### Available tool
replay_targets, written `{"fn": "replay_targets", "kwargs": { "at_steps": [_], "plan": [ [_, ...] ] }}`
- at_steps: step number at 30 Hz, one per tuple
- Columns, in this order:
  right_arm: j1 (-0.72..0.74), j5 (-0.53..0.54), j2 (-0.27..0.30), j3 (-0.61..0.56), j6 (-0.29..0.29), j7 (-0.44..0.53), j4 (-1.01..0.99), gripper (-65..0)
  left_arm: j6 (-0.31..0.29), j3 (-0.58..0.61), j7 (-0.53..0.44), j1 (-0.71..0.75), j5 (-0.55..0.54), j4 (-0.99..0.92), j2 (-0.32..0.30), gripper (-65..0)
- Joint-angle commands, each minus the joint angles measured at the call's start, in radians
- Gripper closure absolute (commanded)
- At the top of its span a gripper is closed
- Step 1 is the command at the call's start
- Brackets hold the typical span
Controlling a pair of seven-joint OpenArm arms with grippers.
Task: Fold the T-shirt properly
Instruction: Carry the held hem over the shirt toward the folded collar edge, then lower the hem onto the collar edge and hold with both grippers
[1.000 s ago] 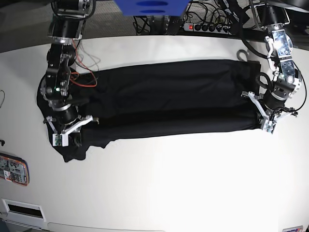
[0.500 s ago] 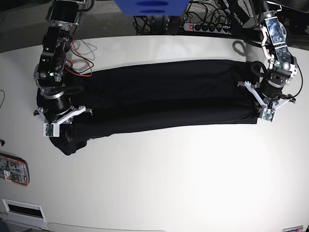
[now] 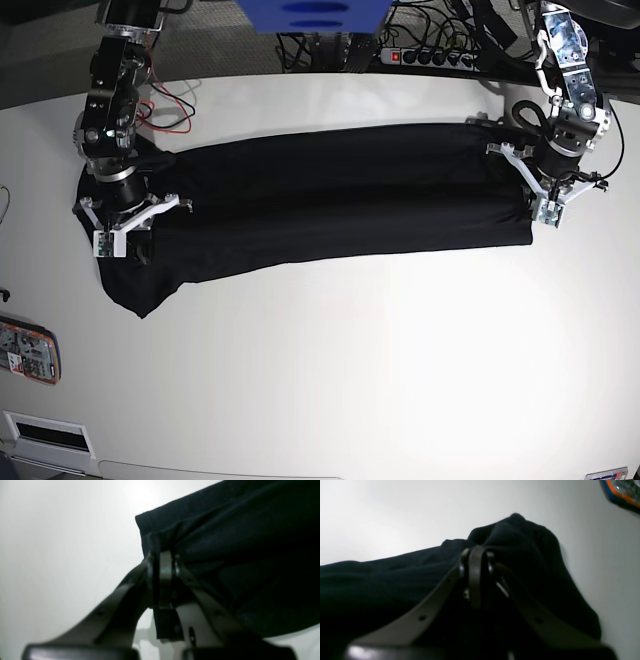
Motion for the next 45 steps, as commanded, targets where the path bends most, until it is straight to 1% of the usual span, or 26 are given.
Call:
{"fn": "replay_targets", "kwargs": {
  "at_steps": [1,5,7,11,12,14,16,18,20,22,24,27,29,33,37,39,42,45],
  "plan": [
    [0.001,-0.001,0.011,0.008,-0.009,0.029,0.021,0.0,0.013,-0.010,-0.009,0.002,0.011,0.012,-0.012,0.0],
    [-0.004,-0.001,0.010,0.008,-0.009,0.028,0.016,0.0,0.013,-0.009,-0.004,0.005,0.012,0.012,-0.011,0.0],
    [-0.021,-0.001,0.010,0.008,-0.009,0.028,0.016,0.0,0.013,-0.012,-0.007,0.020,0.012,0.012,0.009,0.0],
    [-0.025,-0.001,-0.001,0.008,-0.009,0.028,0.016,0.0,0.013,-0.010,0.000,0.028,0.016,0.008,0.011,0.0],
    [-0.025,-0.001,-0.003,0.008,-0.009,0.028,0.016,-2.2,0.013,-0.010,0.005,0.028,0.016,0.000,0.012,0.0],
    [-0.025,-0.001,-0.003,0.008,-0.011,0.028,0.016,-10.8,0.013,-0.010,0.046,0.028,0.016,-0.001,0.011,0.0],
    [-0.025,-0.001,-0.003,0.008,-0.011,0.028,0.016,-18.0,0.013,-0.010,0.083,0.028,0.014,0.000,0.009,0.0],
    [-0.025,-0.001,-0.003,0.008,-0.011,0.028,0.016,-23.1,0.013,-0.010,0.091,0.023,0.014,-0.001,0.009,-0.2],
    [-0.025,-0.001,-0.003,0.008,-0.011,0.028,0.018,-27.4,0.013,-0.007,0.089,0.023,0.014,0.002,0.009,-5.9],
    [-0.025,-0.001,-0.003,0.008,-0.011,0.028,0.018,-30.0,0.013,-0.006,0.089,0.026,0.014,0.002,0.009,-10.5],
    [-0.027,-0.001,-0.003,0.008,-0.011,0.028,0.018,-31.0,0.013,-0.006,0.089,0.028,0.014,0.002,0.009,-14.2],
    [-0.027,-0.001,-0.003,0.008,-0.011,0.028,0.019,-31.3,0.013,-0.006,0.089,0.028,0.014,0.002,0.009,-17.3],
    [-0.027,-0.001,-0.003,0.009,-0.011,0.028,0.022,-31.3,0.013,-0.010,0.089,0.028,0.014,0.002,0.009,-18.3],
    [-0.027,-0.001,-0.003,0.009,-0.011,0.028,0.025,-31.3,0.013,-0.012,0.088,0.028,0.026,0.003,0.009,-18.3],
    [-0.027,-0.001,-0.003,0.011,-0.011,0.028,0.027,-31.3,0.013,-0.009,0.086,0.028,0.137,0.003,0.015,-18.3],
    [-0.027,-0.001,-0.003,0.037,-0.011,0.028,0.027,-31.3,0.013,-0.006,0.086,0.028,0.189,0.003,0.015,-18.3],
    [-0.027,-0.001,-0.003,0.048,-0.011,0.028,0.027,-31.3,0.013,-0.010,0.085,0.028,0.223,0.005,0.023,-18.3],
    [-0.027,-0.001,-0.003,0.049,-0.011,0.028,0.027,-31.3,0.013,-0.007,0.085,0.026,0.232,0.017,0.023,-18.3]
  ]
}}
